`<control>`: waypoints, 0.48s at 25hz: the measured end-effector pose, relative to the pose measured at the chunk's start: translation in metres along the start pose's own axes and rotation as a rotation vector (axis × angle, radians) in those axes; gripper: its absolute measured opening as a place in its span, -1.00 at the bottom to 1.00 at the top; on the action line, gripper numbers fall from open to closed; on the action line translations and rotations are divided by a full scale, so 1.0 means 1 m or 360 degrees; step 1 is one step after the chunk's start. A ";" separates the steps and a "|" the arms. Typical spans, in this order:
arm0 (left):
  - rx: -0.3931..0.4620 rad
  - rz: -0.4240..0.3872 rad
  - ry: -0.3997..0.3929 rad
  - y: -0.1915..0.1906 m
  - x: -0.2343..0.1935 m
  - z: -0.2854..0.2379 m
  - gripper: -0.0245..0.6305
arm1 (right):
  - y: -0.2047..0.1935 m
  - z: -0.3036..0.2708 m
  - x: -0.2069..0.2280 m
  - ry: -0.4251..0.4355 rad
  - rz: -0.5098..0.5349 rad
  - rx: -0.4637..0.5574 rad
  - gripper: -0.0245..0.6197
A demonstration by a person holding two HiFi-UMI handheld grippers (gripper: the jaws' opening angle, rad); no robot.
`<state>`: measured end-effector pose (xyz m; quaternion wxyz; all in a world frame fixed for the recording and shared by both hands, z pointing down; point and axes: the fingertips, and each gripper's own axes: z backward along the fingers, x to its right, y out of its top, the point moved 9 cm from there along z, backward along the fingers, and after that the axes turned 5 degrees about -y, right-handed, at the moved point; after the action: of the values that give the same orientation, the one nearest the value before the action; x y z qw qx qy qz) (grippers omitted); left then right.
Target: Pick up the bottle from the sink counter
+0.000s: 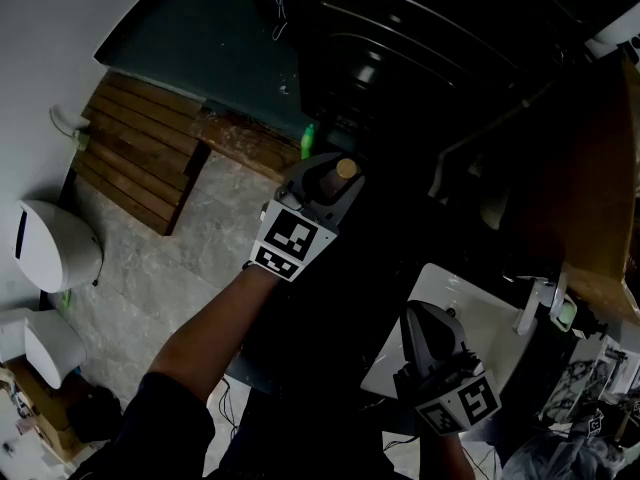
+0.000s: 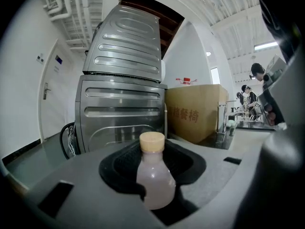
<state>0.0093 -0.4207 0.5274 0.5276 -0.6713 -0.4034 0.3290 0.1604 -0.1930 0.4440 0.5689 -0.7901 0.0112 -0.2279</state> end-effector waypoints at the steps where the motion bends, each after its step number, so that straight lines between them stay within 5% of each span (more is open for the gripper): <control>1: 0.0002 0.0002 -0.0004 0.000 0.000 0.000 -0.49 | 0.000 0.000 0.000 -0.0002 0.0001 0.0003 -0.87; 12: -0.0030 -0.0001 -0.0038 0.001 0.002 0.002 -0.50 | 0.003 0.004 -0.002 -0.0013 0.0011 0.0021 -0.87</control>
<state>0.0089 -0.4185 0.5256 0.5166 -0.6722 -0.4129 0.3330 0.1604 -0.1896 0.4398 0.5750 -0.7872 0.0102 -0.2228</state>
